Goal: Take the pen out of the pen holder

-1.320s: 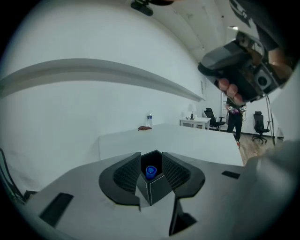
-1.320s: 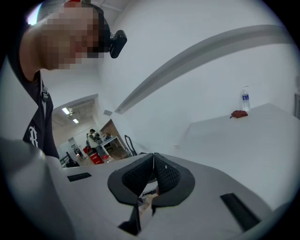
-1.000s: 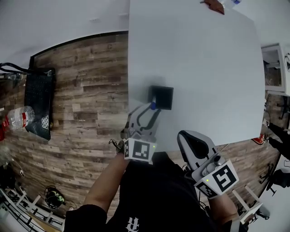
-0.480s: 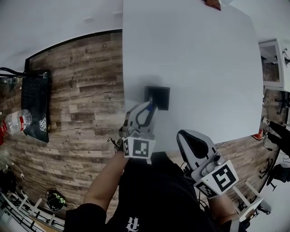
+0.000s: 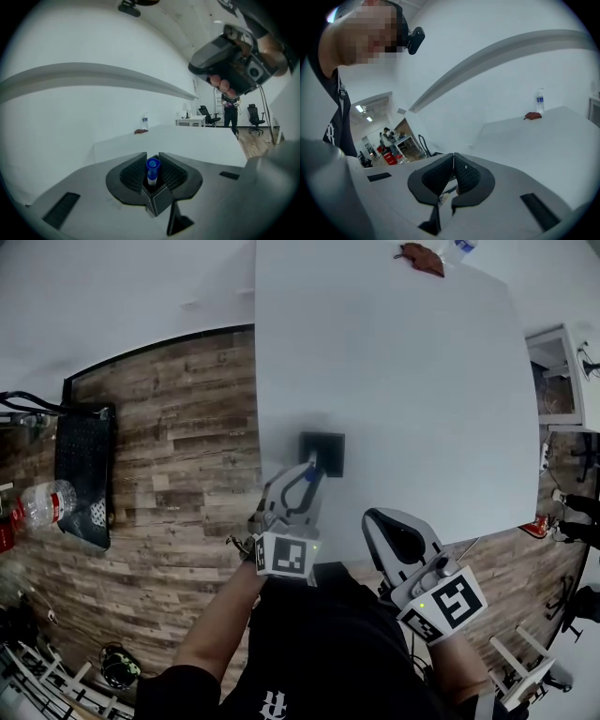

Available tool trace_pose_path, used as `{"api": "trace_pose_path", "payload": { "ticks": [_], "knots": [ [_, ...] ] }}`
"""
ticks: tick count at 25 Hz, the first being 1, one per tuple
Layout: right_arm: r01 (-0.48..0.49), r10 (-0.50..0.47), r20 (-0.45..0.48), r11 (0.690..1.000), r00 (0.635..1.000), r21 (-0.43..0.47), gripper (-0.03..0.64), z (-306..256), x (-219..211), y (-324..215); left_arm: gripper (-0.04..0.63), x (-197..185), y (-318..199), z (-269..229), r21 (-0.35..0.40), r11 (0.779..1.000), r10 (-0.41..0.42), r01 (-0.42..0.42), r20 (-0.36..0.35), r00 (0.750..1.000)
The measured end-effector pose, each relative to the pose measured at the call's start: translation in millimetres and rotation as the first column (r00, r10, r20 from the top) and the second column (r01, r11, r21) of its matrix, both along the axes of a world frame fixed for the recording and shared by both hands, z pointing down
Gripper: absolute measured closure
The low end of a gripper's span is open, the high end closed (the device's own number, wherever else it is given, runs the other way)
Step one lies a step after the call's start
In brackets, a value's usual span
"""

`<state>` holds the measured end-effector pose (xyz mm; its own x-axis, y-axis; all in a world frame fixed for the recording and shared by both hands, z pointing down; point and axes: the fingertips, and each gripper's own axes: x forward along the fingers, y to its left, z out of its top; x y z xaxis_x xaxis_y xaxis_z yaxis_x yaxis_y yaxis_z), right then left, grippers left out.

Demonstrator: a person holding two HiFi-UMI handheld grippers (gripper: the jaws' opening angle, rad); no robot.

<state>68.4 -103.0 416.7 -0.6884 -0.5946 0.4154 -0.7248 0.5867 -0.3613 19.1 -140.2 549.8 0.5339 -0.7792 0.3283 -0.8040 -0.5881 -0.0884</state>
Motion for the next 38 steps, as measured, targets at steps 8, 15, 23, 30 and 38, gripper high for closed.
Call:
{"api": "trace_pose_path", "payload": {
  "ticks": [8,15,23,30,38],
  "knots": [
    [0.026,-0.026,0.004,0.998,1.0,0.061,0.6,-14.2,0.8,3.2,0.517,0.3,10.7,-43.5,0.035,0.999,0.023,-0.022,-0.011,1.0],
    [0.066,-0.065,-0.015,0.991,0.998,0.119,0.601,-28.8,1.1,5.1,0.517,-2.2,18.6,-94.6,0.08,0.996,0.032,-0.03,-0.022,0.999],
    [0.103,-0.103,-0.01,0.977,0.995,0.186,0.6,-49.1,-2.1,7.5,0.517,-2.1,35.8,-154.0,0.146,0.988,0.054,-0.046,-0.054,0.997],
    [0.144,-0.144,-0.015,0.959,0.989,0.246,0.601,-71.8,-7.7,12.4,0.517,-0.1,53.6,-193.1,0.149,0.988,0.047,-0.034,-0.081,0.996],
    [0.172,-0.172,-0.024,0.943,0.985,0.286,0.601,-87.4,-13.4,17.2,0.517,-4.2,64.7,-230.8,0.151,0.988,0.032,-0.017,-0.1,0.995]
  ]
}}
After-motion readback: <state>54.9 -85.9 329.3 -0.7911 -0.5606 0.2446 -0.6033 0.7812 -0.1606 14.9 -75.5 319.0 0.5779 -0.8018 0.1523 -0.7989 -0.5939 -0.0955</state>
